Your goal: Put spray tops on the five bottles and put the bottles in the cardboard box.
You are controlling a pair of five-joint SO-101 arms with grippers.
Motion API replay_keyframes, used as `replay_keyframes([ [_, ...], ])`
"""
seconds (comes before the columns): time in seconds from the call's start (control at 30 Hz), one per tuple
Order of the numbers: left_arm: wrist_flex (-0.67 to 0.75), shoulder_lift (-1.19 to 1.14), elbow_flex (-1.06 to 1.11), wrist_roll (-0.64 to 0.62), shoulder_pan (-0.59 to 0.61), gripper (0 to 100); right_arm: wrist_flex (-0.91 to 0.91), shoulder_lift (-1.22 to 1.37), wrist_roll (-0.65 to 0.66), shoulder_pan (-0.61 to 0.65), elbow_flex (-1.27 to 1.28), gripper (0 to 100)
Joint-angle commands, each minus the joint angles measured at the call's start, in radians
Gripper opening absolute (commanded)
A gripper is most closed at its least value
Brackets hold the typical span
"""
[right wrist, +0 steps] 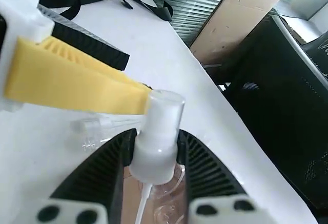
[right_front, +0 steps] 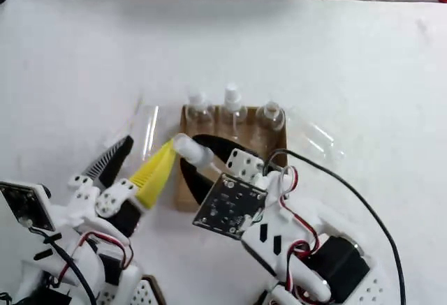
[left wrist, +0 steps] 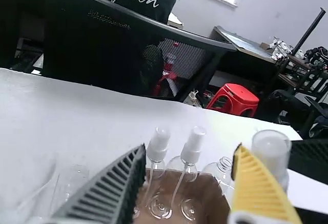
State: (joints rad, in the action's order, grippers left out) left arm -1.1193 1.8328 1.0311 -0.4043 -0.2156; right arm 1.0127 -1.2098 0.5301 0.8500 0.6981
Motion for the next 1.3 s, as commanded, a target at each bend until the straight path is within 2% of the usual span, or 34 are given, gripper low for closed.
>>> replay_keyframes([
  [0.0,0.006,-0.002,-0.018,0.014,-0.073,26,-0.047,-0.001,0.015,0.008,0.031,1.6],
  [0.17,0.034,-0.002,0.023,0.015,-0.133,26,-0.068,-0.001,0.015,0.008,0.075,1.6],
  [0.47,0.035,-0.002,0.023,0.018,-0.128,26,-0.065,-0.012,0.009,0.005,0.071,1.6],
  [0.6,0.032,-0.002,0.018,0.08,-0.11,26,-0.019,-0.024,0.015,-0.044,0.005,1.6],
  [0.83,0.066,-0.002,0.023,0.086,0.081,26,0.213,0.077,0.014,-0.245,-0.373,1.6],
  [0.97,0.068,-0.002,0.026,0.083,0.186,26,0.366,0.268,0.015,-0.305,-0.628,1.6],
  [1.07,0.086,-0.002,0.06,0.081,0.237,26,0.432,0.453,0.009,-0.397,-0.786,1.6],
  [1.13,0.144,-0.002,0.112,0.08,0.269,26,0.47,0.581,0.009,-0.469,-0.884,1.6],
  [1.27,0.353,-0.002,0.262,0.08,0.337,26,0.587,0.802,0.015,-0.561,-1.076,1.6],
])
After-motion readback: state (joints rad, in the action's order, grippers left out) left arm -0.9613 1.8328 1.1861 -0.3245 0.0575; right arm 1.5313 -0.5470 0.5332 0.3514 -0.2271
